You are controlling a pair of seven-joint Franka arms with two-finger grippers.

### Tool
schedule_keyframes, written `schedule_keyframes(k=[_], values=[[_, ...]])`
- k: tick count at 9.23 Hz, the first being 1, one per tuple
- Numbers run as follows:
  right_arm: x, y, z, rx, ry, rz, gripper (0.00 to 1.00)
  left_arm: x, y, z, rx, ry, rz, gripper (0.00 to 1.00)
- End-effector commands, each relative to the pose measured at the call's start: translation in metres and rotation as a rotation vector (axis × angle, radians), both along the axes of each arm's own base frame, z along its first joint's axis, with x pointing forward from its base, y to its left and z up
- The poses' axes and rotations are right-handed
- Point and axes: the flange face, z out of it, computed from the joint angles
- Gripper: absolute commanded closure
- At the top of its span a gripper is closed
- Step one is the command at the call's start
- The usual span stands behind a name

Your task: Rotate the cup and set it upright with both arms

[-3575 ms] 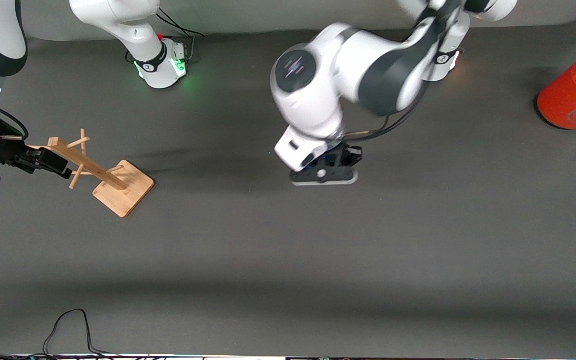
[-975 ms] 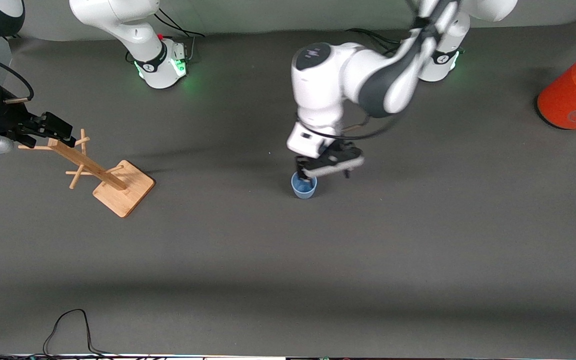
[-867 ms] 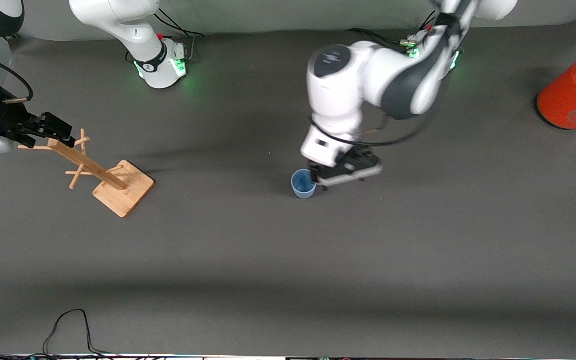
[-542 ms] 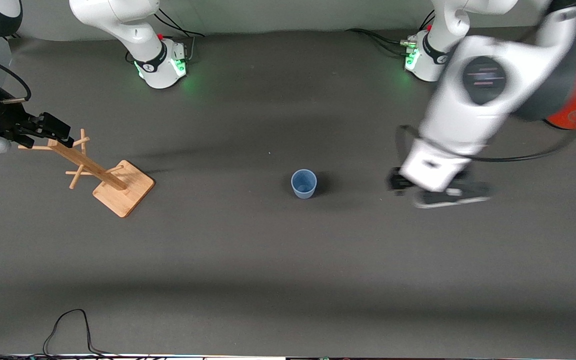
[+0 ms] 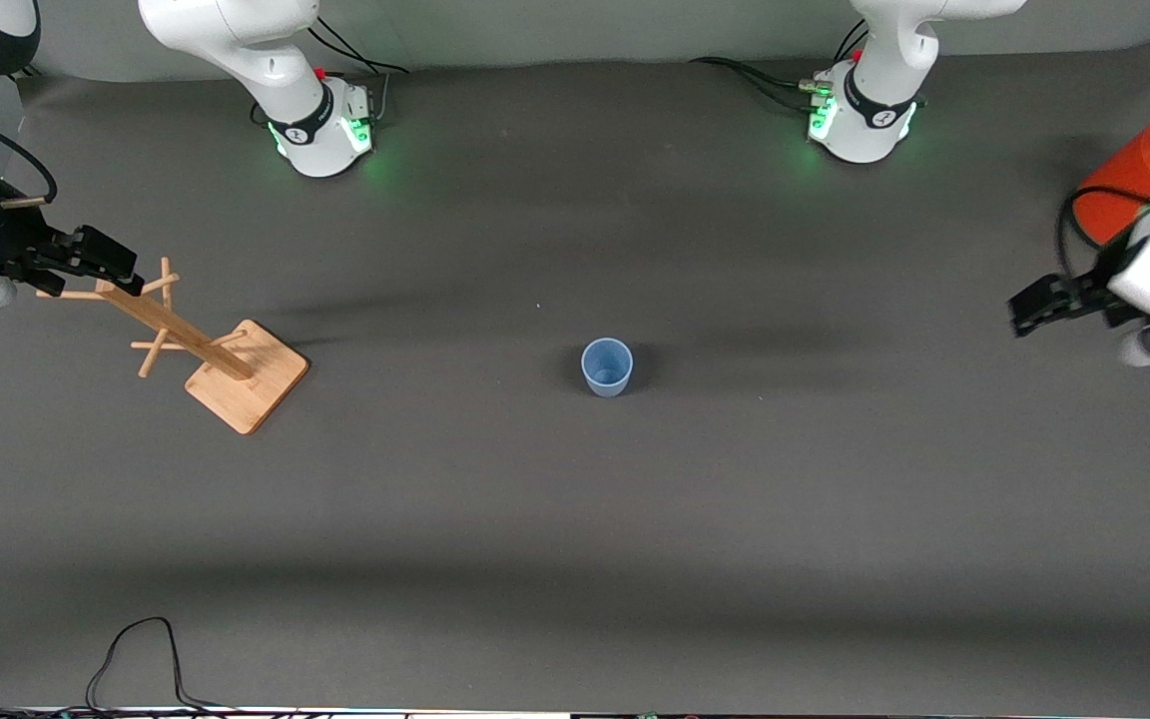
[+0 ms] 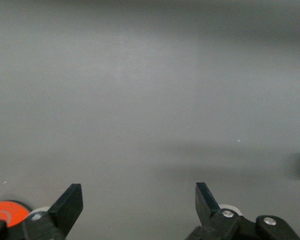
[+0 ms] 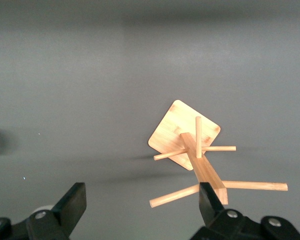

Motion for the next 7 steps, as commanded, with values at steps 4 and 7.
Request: schedule_keyframes(k=[4,7], values=[[0.005,-0.003,0.000,0.011,0.005,0.016,0.00,-0.041,-0.024,0.004,0.027,-0.022,-0.084,0.00],[0.008,-0.003,-0.005,0.009,0.012,0.016,0.00,-0.022,-0.022,-0.002,0.046,-0.010,-0.080,0.00]])
